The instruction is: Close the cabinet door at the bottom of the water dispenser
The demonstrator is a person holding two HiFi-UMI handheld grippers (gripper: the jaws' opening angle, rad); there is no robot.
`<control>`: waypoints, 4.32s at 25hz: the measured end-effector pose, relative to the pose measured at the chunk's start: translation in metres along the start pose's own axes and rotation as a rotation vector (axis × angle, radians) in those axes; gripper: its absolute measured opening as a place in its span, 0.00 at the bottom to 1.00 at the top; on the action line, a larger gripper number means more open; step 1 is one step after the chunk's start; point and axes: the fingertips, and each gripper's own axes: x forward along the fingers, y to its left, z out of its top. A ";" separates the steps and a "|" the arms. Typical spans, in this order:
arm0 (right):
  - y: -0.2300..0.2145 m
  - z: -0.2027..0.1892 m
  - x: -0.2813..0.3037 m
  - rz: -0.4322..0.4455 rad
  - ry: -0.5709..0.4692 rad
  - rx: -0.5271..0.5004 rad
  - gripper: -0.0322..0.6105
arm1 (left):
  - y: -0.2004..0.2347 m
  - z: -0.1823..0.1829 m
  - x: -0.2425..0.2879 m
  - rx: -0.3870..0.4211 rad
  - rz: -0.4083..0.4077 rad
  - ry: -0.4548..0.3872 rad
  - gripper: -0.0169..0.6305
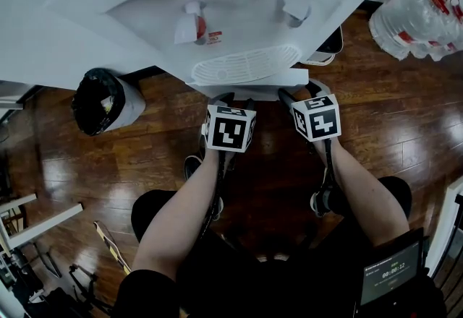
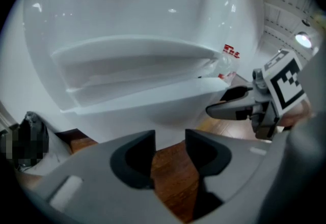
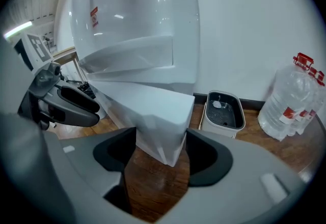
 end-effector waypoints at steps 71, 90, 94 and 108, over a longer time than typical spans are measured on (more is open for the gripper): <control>0.010 0.038 0.004 -0.003 0.022 -0.018 0.52 | -0.009 0.018 -0.010 -0.019 -0.082 -0.023 0.30; 0.103 0.055 -0.132 0.192 -0.256 -0.011 0.06 | -0.096 -0.003 -0.096 0.047 -0.170 -0.221 0.06; 0.113 0.025 -0.149 0.184 -0.255 -0.027 0.06 | -0.097 -0.025 -0.116 0.097 -0.100 -0.291 0.06; 0.160 -0.039 -0.220 0.206 -0.362 0.029 0.06 | -0.118 -0.098 -0.176 0.071 -0.025 -0.392 0.06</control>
